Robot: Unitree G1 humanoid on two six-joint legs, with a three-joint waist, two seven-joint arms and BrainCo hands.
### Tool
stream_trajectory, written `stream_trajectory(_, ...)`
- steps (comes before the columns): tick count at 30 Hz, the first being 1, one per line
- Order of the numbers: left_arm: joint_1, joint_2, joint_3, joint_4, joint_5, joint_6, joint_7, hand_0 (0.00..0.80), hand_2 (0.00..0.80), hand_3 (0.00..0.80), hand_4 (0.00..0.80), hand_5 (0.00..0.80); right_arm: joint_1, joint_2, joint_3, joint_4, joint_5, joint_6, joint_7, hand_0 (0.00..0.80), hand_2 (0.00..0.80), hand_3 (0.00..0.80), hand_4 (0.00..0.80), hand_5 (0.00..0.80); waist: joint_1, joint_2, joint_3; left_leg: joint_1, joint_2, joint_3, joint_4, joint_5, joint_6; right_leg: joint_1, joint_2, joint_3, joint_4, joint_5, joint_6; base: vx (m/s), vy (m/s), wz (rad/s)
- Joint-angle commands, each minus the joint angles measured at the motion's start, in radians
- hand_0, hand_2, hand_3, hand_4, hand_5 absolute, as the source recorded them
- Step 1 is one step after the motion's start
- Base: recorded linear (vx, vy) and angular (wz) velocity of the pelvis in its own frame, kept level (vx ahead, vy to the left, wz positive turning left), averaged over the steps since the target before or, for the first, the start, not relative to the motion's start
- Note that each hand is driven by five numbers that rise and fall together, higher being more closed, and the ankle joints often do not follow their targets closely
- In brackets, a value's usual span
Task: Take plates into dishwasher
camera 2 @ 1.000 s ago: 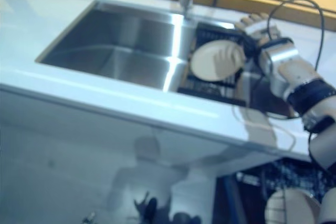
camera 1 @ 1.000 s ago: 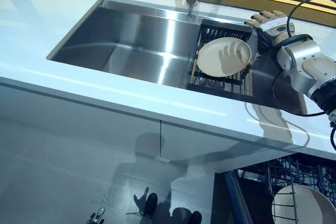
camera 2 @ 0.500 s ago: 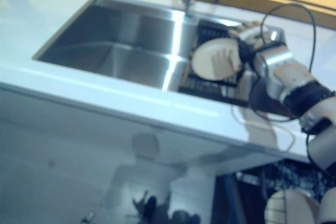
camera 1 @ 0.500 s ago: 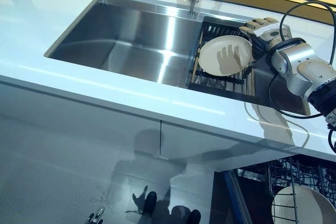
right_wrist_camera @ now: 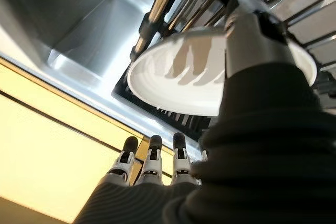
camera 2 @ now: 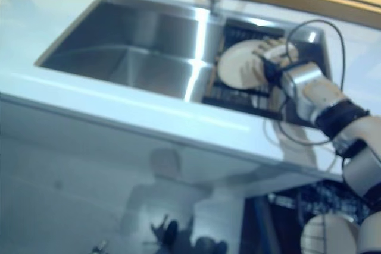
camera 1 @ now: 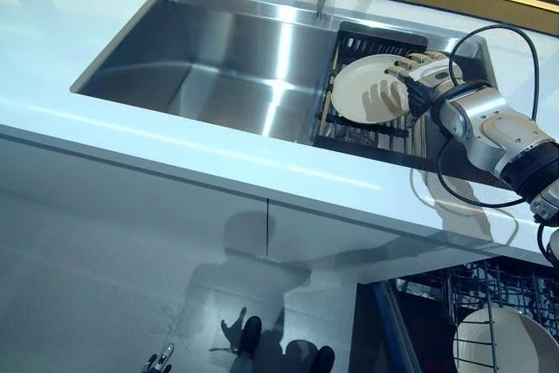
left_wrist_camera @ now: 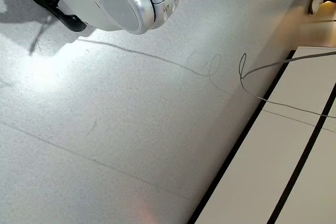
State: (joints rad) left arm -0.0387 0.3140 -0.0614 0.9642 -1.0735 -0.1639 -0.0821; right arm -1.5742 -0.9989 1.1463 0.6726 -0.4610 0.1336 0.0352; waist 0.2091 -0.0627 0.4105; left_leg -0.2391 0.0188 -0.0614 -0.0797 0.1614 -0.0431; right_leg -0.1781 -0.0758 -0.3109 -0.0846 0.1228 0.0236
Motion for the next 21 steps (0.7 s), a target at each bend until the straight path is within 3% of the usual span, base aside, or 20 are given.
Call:
stream_trajectory(1,0.010,0.017,-0.029,-0.006,0.012,-0.029,-0.004,0.000,0.000,0.000,0.000,0.000,-0.058,-0.024,0.014,-0.016,-0.042,0.004,-0.018,0.000,0.000,0.000,0.000,0.000,0.006,-0.039,0.013,0.004,-0.019,0.044,-0.008,-0.046,0.011,-0.009,-0.097,0.013,-0.003,0.044,0.117,0.000,0.000,0.00)
stream_trajectory(21,0.004,0.003,-0.012,0.004,-0.016,-0.042,-0.014,0.000,0.000,0.000,0.000,0.000,0.020,-0.020,-0.013,-0.076,-0.229,-0.043,0.051,0.000,0.000,0.000,0.000,0.000,0.002,-0.035,0.040,-0.006,-0.022,0.043,-0.008,-0.037,0.012,-0.020,-0.097,0.015,-0.003,0.047,0.117,0.000,0.000,0.00)
